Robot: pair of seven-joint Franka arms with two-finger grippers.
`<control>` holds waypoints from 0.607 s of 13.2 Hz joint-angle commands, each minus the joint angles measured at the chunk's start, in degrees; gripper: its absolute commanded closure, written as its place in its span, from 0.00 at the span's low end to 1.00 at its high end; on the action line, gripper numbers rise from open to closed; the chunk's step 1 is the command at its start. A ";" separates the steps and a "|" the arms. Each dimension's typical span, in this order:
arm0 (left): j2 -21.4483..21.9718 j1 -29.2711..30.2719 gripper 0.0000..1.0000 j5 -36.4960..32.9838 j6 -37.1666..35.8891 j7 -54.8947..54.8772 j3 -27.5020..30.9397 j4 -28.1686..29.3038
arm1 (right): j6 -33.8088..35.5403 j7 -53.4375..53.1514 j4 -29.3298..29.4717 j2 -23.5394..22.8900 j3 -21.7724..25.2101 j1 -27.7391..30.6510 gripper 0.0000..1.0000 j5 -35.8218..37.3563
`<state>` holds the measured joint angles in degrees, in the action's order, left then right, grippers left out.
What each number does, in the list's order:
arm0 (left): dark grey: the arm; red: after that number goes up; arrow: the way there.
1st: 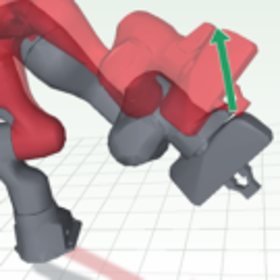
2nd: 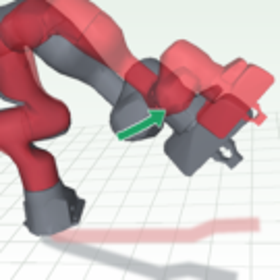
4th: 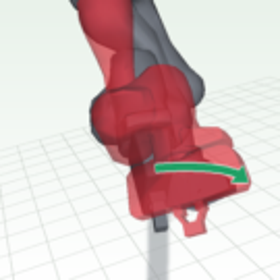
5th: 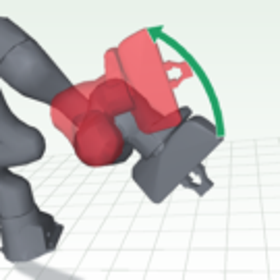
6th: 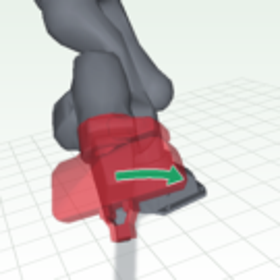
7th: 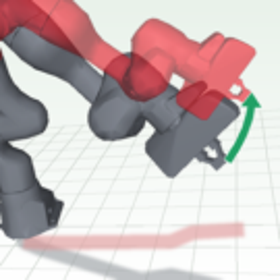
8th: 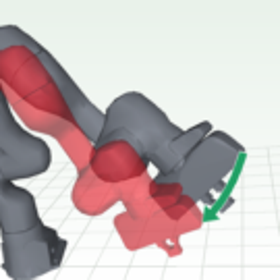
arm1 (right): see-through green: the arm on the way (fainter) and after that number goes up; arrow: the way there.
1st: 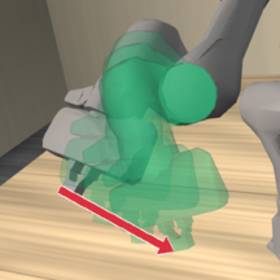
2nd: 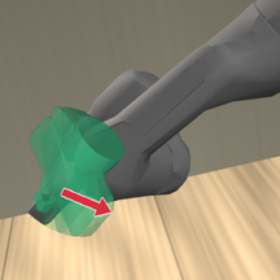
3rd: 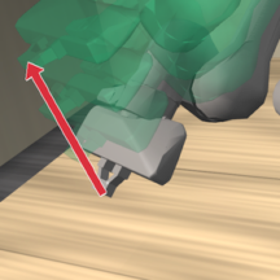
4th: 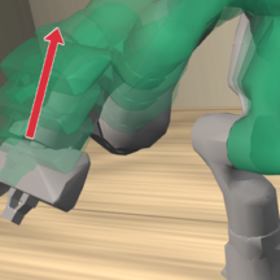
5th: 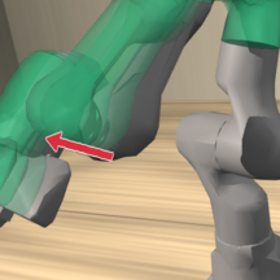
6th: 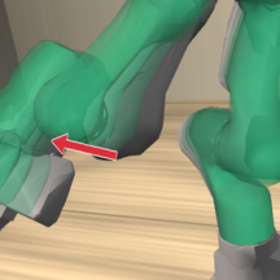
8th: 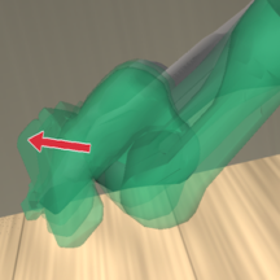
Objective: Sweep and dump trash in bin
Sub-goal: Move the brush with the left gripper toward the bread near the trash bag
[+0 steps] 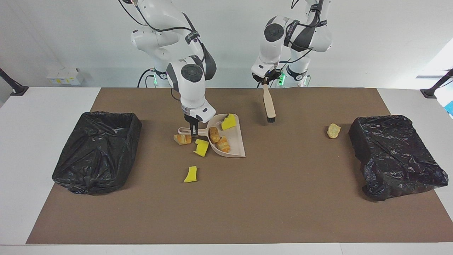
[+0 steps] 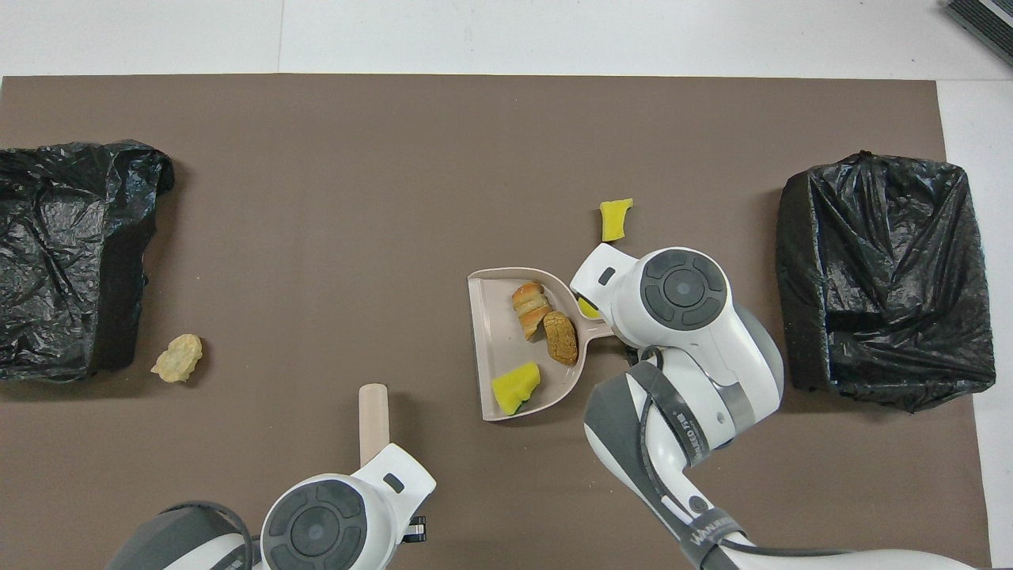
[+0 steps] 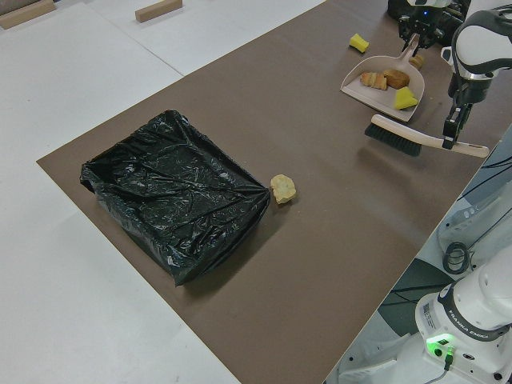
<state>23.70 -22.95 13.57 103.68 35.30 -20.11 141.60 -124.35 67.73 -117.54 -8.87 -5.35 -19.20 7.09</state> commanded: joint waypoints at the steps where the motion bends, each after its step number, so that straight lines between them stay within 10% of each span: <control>1: 0.91 0.18 1.00 -0.83 -1.55 0.65 0.24 -0.44 | -1.68 0.38 -1.72 1.49 -0.27 0.40 1.00 -1.11; 8: -0.15 17.73 1.00 -15.40 -2.34 -6.53 0.16 -2.11 | -3.00 0.12 -2.60 1.66 -0.27 0.40 1.00 -1.20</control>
<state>23.77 -9.80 1.09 103.02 32.22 -19.42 140.65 -126.16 67.69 -118.38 -8.84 -5.37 -19.20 7.05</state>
